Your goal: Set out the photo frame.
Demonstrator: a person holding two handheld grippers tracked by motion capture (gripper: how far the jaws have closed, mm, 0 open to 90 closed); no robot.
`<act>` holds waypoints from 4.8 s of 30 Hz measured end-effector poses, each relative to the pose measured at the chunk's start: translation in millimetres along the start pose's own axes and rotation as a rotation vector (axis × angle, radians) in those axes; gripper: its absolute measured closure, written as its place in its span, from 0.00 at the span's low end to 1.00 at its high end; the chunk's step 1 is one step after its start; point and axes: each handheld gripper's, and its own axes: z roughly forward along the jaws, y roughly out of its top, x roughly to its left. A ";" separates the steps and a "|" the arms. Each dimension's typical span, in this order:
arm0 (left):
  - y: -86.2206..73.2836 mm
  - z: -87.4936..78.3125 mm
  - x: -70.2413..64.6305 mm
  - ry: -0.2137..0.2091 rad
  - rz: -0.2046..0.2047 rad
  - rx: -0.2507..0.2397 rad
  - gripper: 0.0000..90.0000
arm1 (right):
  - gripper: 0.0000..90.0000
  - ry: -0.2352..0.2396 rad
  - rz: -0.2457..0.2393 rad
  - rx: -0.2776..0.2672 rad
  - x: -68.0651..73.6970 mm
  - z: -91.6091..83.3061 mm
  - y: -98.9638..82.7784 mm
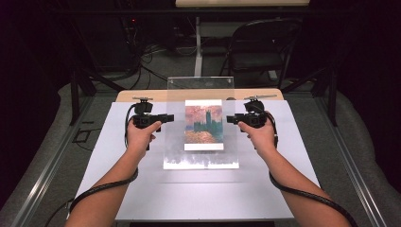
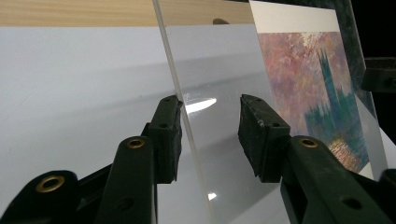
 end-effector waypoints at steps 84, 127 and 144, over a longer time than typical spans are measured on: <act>-81.5 -99.5 -49.2 -0.156 0.214 -0.166 0.83 | 0.83 0.170 -0.156 -0.174 47.8 -105.1 -67.9; -95.7 -114.5 -62.6 -0.113 0.255 -0.171 0.68 | 0.67 0.153 -0.168 -0.219 54.2 -123.1 -84.8; -112.3 -141.1 -45.3 0.044 0.256 -0.260 0.48 | 0.43 0.001 -0.189 -0.286 40.9 -155.0 -100.8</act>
